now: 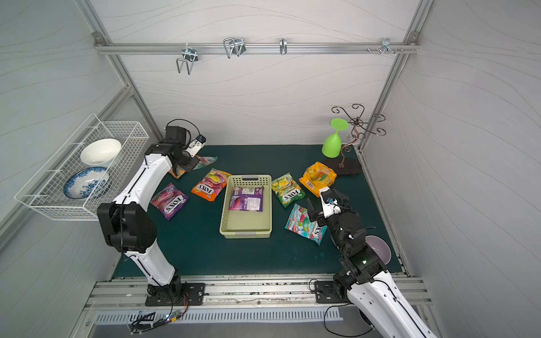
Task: Put the candies in the basket
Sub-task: Pick up the candy at the center of the board, then place the candy in the basket.
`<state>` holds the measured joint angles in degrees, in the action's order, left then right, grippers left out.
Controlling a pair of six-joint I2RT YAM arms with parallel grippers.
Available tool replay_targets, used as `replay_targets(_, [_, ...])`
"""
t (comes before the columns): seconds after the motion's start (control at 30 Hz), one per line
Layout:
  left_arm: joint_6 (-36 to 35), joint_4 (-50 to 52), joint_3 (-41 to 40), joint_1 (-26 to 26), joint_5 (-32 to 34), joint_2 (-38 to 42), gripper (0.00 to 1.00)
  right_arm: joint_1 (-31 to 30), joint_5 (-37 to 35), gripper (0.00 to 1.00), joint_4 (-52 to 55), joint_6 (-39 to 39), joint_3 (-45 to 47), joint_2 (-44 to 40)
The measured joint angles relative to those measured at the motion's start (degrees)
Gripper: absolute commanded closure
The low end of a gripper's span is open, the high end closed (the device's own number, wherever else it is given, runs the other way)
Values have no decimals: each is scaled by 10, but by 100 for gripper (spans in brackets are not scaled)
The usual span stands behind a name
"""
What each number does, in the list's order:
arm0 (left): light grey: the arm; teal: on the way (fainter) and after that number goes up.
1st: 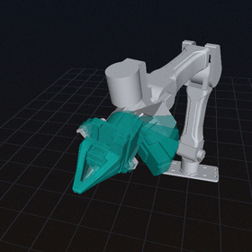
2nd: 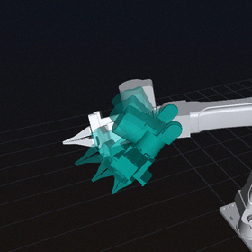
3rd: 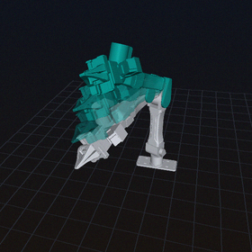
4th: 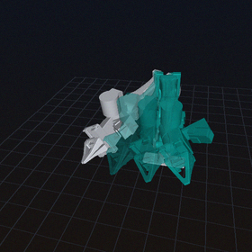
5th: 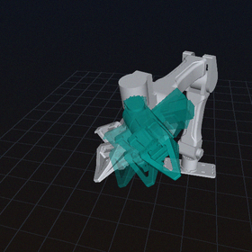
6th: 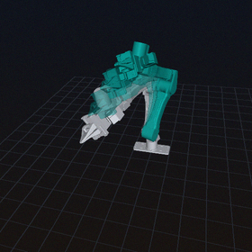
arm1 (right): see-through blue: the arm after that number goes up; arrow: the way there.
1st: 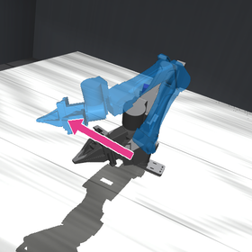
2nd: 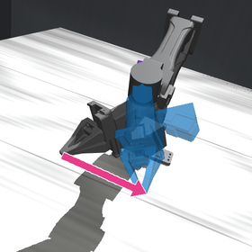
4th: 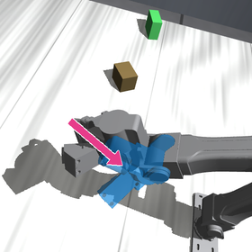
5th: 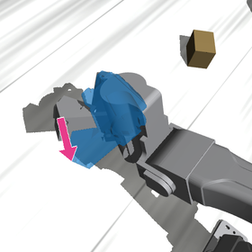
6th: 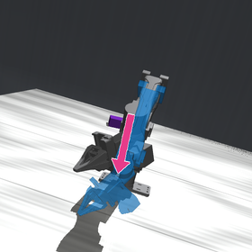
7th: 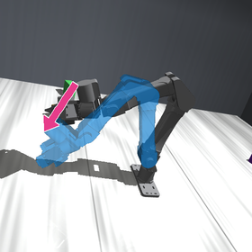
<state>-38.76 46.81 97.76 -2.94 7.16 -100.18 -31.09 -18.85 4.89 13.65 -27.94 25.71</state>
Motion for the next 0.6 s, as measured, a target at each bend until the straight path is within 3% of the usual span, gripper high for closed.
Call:
replay_targets(0.23, [10,77,-1,-60,-20,54,100,0,2,1,-1,0,1,0])
replay_targets(0.6, [82,225,69,-129,-59,66,100,0,4,1,-1,2,2,-1])
